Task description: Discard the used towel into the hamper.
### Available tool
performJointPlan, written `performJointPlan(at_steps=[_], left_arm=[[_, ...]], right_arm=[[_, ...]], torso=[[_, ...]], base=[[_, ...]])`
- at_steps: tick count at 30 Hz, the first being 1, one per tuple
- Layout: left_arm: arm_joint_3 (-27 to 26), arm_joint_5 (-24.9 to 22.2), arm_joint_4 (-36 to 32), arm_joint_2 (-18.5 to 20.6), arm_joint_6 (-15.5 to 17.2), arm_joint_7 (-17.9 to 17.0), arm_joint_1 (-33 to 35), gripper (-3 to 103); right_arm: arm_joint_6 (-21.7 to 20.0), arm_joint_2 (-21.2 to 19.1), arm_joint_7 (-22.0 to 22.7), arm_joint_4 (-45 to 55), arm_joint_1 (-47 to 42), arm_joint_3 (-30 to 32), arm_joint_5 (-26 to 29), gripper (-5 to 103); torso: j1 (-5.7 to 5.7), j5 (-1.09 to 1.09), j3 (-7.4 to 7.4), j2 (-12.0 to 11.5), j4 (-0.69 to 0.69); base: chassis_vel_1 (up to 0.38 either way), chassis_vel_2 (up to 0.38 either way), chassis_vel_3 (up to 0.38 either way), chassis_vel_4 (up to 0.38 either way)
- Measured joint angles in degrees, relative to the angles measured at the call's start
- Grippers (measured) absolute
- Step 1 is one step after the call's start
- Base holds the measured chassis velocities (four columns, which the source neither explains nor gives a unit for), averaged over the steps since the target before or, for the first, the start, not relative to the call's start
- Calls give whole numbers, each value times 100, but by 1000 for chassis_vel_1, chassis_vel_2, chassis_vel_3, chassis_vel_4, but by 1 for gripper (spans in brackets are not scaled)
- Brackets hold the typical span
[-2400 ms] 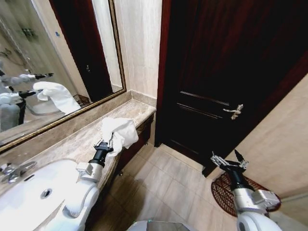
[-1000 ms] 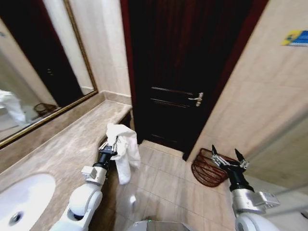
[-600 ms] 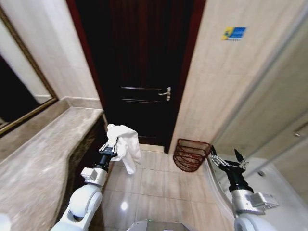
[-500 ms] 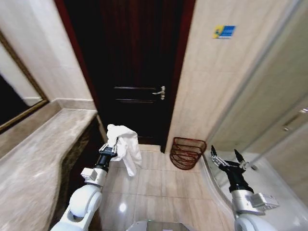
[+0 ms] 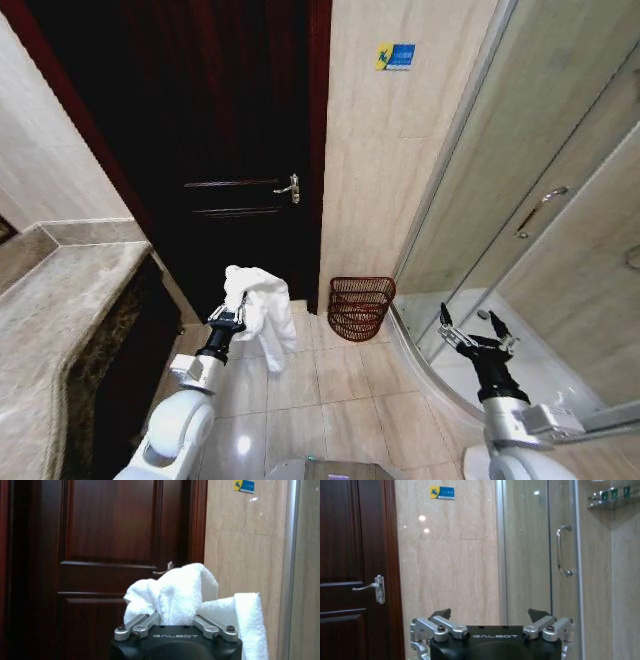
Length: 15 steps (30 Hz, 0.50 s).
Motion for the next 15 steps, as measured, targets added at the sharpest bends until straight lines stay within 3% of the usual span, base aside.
performJointPlan(at_steps=[15], left_arm=[[-14,79,136,-39,-169,102,-12,10]], right_arm=[[-4,-2,13,-4,26,-9,-11,100]], torso=[[-215,0,-257,-473,-1]], base=[[0,0,0,0]])
